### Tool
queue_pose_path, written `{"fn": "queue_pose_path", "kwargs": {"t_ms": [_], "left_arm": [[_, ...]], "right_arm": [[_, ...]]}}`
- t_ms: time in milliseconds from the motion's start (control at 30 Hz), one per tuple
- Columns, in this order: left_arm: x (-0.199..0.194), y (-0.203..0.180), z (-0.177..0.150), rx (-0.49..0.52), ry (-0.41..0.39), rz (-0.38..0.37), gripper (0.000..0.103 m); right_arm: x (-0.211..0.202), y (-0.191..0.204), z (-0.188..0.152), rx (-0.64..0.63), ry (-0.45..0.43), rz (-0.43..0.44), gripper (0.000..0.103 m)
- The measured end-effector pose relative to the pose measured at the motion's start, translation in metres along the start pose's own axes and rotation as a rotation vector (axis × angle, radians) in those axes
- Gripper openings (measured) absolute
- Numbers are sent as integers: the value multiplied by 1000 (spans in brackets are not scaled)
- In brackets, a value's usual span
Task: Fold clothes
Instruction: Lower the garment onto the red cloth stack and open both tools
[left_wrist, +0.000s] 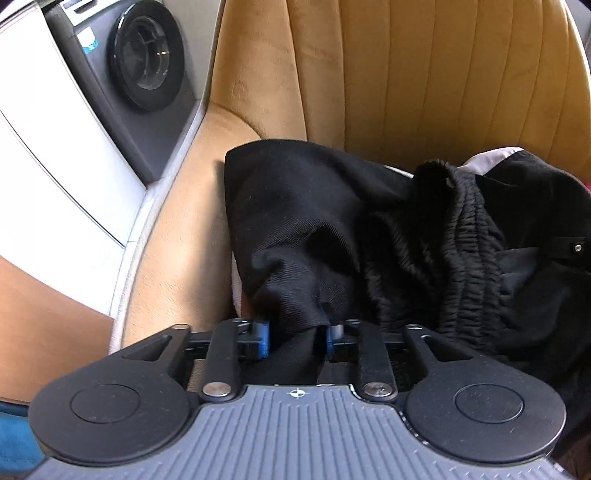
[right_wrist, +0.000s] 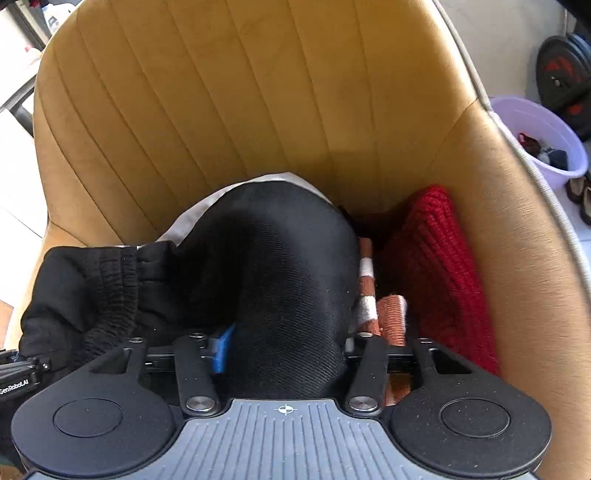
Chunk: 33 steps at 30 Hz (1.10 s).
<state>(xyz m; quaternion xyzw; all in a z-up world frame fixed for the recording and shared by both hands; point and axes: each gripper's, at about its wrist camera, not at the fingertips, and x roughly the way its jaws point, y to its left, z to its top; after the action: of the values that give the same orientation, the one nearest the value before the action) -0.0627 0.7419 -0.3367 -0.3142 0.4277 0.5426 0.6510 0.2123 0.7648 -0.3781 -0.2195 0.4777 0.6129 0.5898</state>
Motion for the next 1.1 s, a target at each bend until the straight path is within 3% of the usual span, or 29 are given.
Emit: {"fn": "queue_pose_path", "kwargs": {"t_ms": [100,267,367,433,567,667,833,900,1000,1033,1100], "left_arm": [[-22,12,11,-43,-36,-12,45],[-71,25,-5,-111,-86,-124,45],[-88,14,-26,-55,-75,-228,46],[-87,-2,-41,17,-40,-268,55],[-57,-23,-59,113,50,-168,59],[-25,-18,-63,78,98,-113,58],[-1,-33,-57,130,153,-40,60],[-4,-40,-53,157,175,-23,68],[-30,-38,-43,135,192,-26,74],[-43,-36,-40,124,182,-28,77],[-74,-31,-36,109,135,-29,88]], "right_arm": [[-34,-2,-5,6,-60,-18,67],[-91,-1,-26,-36,-120,-2,60],[-104,22,-45,-166,-129,-3,61],[-99,35,-58,-236,-112,-1,61],[-63,49,-72,-262,-32,-89,63],[-38,61,-84,-354,23,-166,72],[-17,71,-96,-425,19,-227,73],[-21,73,-96,-418,19,-223,77],[-43,77,-85,-363,36,-169,93],[-56,79,-81,-336,39,-154,99],[-87,82,-74,-263,27,-161,102]]}}
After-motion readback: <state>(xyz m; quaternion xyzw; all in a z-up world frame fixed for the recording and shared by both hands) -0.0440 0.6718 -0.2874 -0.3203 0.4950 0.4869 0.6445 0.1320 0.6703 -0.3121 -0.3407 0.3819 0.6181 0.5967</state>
